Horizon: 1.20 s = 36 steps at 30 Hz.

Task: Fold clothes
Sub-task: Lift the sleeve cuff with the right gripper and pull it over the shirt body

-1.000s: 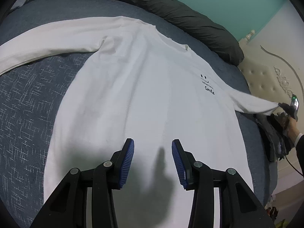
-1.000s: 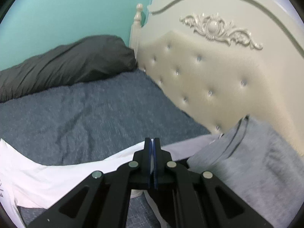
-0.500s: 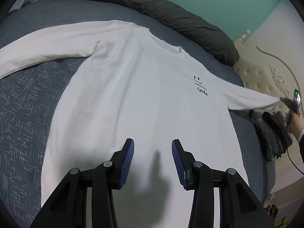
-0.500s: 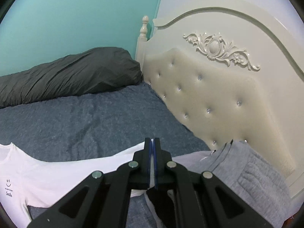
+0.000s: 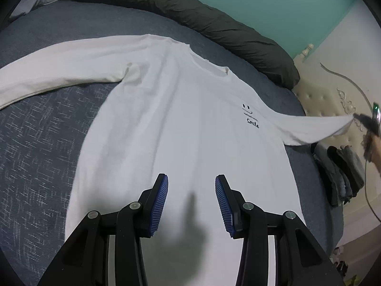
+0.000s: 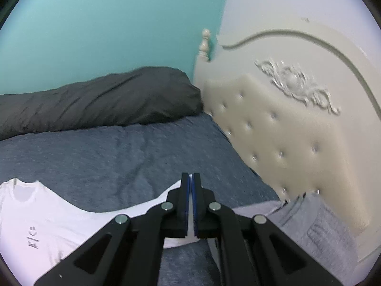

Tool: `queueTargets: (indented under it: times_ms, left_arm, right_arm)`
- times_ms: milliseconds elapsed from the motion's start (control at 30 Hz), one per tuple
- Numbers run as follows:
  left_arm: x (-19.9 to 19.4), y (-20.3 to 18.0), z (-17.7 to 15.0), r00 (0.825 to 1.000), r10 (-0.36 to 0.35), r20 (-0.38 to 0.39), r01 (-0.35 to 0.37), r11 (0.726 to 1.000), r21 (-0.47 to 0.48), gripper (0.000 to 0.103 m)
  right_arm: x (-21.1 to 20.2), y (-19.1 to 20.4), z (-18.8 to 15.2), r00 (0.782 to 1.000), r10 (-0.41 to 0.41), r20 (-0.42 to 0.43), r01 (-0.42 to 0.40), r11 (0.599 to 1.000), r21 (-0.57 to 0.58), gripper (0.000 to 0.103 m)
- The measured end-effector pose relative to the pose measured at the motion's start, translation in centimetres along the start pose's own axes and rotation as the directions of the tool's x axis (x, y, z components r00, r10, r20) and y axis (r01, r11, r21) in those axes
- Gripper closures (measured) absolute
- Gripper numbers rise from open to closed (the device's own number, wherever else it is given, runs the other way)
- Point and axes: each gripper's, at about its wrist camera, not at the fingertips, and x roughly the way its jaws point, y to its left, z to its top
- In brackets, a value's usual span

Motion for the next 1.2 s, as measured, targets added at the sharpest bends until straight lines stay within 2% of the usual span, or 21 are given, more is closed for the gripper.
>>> queueTargets:
  times_ms: [200,400,633,833,933,1067,1200]
  left_arm:
    - [-1.1,0.5,0.2,0.999,0.031,0.014,-0.031,1.000,-0.001,0.057]
    - [-2.4,0.7,0.4,0.999,0.029,0.027,-0.029,1.000,-0.009,0.057]
    - [-4.7,0.6,0.3,0.998,0.024,0.056,-0.024,1.000,-0.011,0.057]
    - [-6.0,0.8,-0.3,0.998,0.022,0.058,-0.021,0.999,-0.030,0.057]
    - [-6.7,1.0,-0.5,0.998,0.021,0.061,-0.018,0.999,-0.035,0.057]
    - [-7.5,1.3,-0.6,0.998,0.018,0.057,-0.015,0.999,-0.051,0.057]
    - [-8.7,1.6,-0.5,0.997,0.019,0.069,-0.015,0.998,-0.056,0.057]
  right_arm:
    - [-4.2,3.5,3.0,0.998,0.055,0.027,-0.055,0.998,-0.019,0.101]
    - [-9.1,8.1,4.2,0.991,0.127,0.046,-0.123,0.989,-0.084,0.101]
    - [-15.7,14.6,5.0,0.967,0.247,0.063,-0.235,0.960,-0.150,0.101]
    - [-21.3,21.6,4.7,0.927,0.370,0.063,-0.350,0.912,-0.212,0.101]
    - [-23.7,25.8,3.5,0.901,0.432,0.042,-0.409,0.877,-0.253,0.101]
    - [-26.3,30.6,1.1,0.852,0.523,-0.010,-0.505,0.817,-0.277,0.101]
    - [-27.7,35.2,-3.5,0.799,0.594,-0.093,-0.593,0.754,-0.284,0.101]
